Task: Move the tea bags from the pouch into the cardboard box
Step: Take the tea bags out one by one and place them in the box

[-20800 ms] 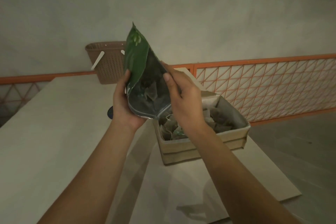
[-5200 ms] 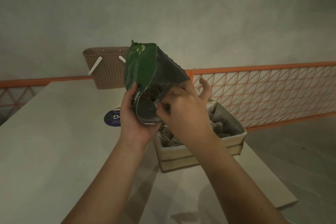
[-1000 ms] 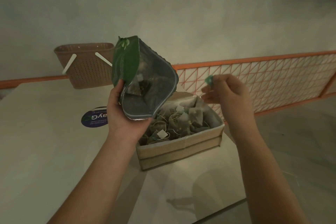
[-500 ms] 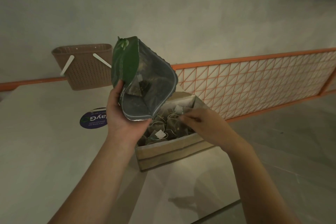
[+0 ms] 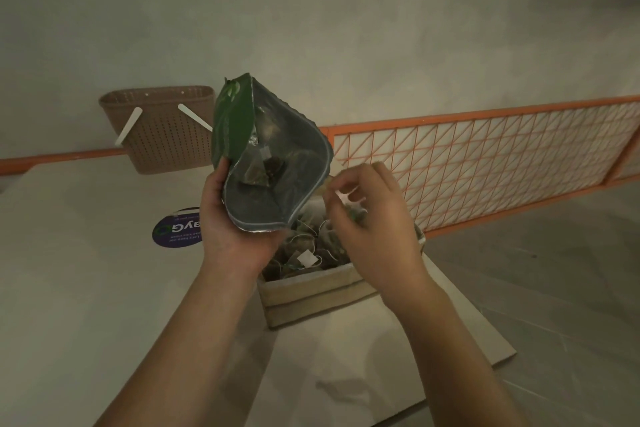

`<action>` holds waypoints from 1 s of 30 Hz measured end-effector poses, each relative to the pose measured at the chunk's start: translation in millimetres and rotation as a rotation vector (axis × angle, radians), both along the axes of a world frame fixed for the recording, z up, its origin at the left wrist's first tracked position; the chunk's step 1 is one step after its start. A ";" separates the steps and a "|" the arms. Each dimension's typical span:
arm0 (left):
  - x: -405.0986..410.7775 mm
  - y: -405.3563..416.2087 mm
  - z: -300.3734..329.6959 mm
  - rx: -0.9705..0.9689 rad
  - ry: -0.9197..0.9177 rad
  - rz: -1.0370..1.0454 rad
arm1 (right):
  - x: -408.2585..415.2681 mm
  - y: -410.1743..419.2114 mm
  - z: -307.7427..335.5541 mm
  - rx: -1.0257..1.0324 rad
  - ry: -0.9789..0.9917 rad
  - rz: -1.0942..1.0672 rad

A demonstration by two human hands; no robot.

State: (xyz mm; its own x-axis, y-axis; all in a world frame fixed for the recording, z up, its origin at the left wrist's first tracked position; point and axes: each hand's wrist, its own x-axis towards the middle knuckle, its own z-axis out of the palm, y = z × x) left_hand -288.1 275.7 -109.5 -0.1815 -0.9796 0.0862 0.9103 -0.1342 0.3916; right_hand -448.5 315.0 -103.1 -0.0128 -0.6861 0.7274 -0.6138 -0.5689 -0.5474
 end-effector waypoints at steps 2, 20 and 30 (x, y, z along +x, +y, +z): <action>0.6 0.0 -0.6 -0.007 -0.021 -0.002 | 12.8 4.7 10.7 -0.110 0.004 0.014; 5.6 6.4 1.8 0.037 -0.101 0.071 | 73.3 -44.0 40.1 0.004 0.540 -0.085; 9.0 2.9 5.3 0.037 -0.050 0.060 | 22.5 0.3 42.3 -0.010 -0.291 0.172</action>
